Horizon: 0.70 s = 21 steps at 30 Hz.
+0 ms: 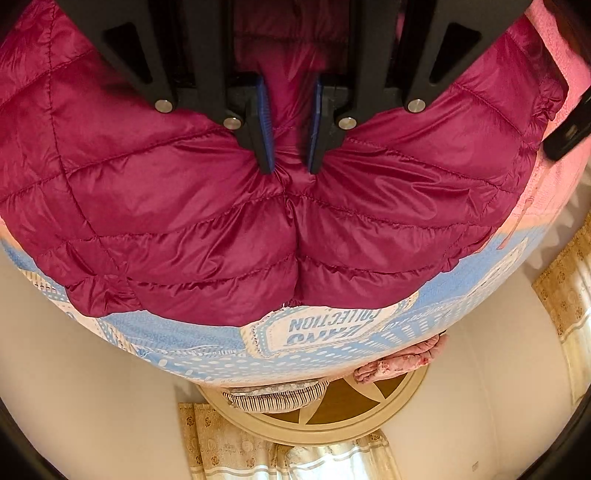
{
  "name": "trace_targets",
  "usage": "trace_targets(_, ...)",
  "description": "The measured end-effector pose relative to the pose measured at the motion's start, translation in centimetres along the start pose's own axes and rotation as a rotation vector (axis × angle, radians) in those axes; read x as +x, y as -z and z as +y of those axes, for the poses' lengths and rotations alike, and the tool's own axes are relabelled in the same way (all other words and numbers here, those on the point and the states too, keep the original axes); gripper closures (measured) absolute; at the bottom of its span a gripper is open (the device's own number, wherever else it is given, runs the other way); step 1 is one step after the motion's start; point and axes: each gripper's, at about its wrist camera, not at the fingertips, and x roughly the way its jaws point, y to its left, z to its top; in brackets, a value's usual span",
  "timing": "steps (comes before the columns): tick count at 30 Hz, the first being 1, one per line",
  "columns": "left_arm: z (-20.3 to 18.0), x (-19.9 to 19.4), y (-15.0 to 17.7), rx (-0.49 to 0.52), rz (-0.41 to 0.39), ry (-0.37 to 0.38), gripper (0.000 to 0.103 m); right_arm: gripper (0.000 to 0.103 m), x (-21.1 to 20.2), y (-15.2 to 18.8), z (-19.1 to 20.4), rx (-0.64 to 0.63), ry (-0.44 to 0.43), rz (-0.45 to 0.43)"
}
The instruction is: Fold large clothes
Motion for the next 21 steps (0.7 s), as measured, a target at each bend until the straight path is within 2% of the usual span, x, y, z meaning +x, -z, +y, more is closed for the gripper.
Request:
trace_targets(2, 1.7, -0.1, 1.0, -0.109, 0.034, 0.055, 0.016, 0.085, -0.1, -0.1, 0.3, -0.012, 0.017, 0.001)
trace_targets(3, 2.3, 0.3, 1.7, -0.166, 0.068, 0.109, 0.016, 0.085, -0.1, -0.2, 0.5, -0.017, 0.023, 0.003)
trace_targets(4, 2.3, 0.7, 2.0, -0.186, 0.087, 0.137, 0.016, 0.085, -0.4, -0.3, 0.6, -0.016, 0.029, 0.001)
trace_targets(6, 1.6, 1.2, 2.3, -0.188, 0.107, 0.167, 0.016, 0.085, -1.9, -0.7, 0.7, 0.022, 0.024, -0.028)
trace_targets(8, 0.5, 1.4, 2.1, -0.163, 0.077, 0.187, 0.007, 0.085, -3.9, -1.0, 0.8, 0.073, -0.006, -0.081)
trace_targets(11, -0.8, 2.6, 1.6, -0.207, 0.066, 0.236, 0.003, 0.085, -5.4, -1.4, 1.6, 0.109, -0.046, -0.113)
trace_targets(14, -1.7, 3.6, 1.1, -0.217, 0.042, 0.231, 0.001, 0.085, -3.2, -0.6, 2.2, 0.123, -0.037, -0.041)
trace_targets(15, -1.9, 3.9, 0.9, -0.207, 0.042, 0.228, 0.001, 0.085, -1.5, 0.2, 2.2, 0.12, -0.03, 0.01)
trace_targets(18, -2.2, 4.4, 0.8, -0.189, 0.044, 0.255, 0.005, 0.085, -0.4, 1.1, 2.5, 0.095, -0.021, 0.012)
trace_targets(21, -3.3, 4.5, 0.9, -0.135, 0.036, 0.284, 0.019, 0.085, -0.4, 1.2, 2.7, 0.093, -0.018, 0.011)
